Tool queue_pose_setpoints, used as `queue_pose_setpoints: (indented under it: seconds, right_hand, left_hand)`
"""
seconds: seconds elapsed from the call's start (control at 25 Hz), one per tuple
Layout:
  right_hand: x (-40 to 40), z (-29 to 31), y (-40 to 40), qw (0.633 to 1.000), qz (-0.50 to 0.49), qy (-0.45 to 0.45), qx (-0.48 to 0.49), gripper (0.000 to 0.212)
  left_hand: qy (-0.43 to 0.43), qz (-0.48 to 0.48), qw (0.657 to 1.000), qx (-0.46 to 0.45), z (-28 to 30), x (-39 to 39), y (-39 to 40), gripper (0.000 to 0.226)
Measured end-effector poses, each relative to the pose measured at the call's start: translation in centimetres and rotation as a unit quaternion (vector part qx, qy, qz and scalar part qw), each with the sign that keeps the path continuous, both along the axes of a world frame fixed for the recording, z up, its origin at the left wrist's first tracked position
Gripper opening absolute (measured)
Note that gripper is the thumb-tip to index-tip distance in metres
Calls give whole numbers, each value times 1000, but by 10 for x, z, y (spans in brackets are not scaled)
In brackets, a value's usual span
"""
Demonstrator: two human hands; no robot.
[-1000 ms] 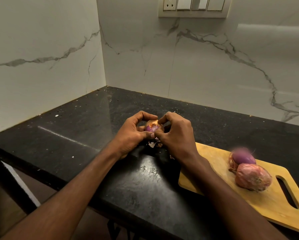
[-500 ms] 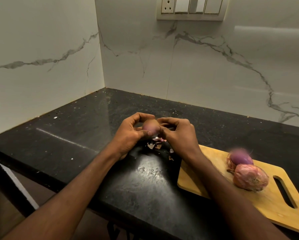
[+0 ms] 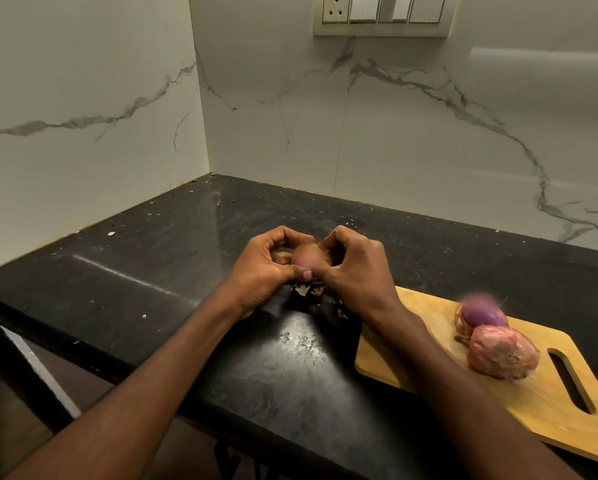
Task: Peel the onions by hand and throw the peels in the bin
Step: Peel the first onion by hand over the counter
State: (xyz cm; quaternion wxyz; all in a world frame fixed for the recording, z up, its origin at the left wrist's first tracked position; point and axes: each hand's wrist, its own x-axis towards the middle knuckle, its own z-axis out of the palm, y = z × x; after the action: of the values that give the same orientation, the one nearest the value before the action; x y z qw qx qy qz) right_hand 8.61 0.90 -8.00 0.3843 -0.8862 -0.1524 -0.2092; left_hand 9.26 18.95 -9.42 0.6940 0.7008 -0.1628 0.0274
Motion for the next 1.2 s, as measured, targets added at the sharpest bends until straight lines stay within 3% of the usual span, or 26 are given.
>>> queue_pose_setpoints:
  seconds: [0.48, 0.68, 0.88, 1.2]
  right_hand:
    - [0, 0, 2, 1000, -5, 7, -3, 27]
    - [1, 7, -6, 988, 51, 79, 124, 23]
    - [4, 5, -9, 976, 68, 96, 185, 27]
    - [-4, 3, 0, 999, 27, -41, 8, 30]
  left_hand:
    - [-10, 5, 1000, -5, -3, 2, -1, 58]
    - [11, 13, 999, -32, -4, 7, 4, 53]
    - [20, 4, 999, -44, -5, 8, 6, 52]
    - [18, -12, 999, -28, -2, 3, 5, 60]
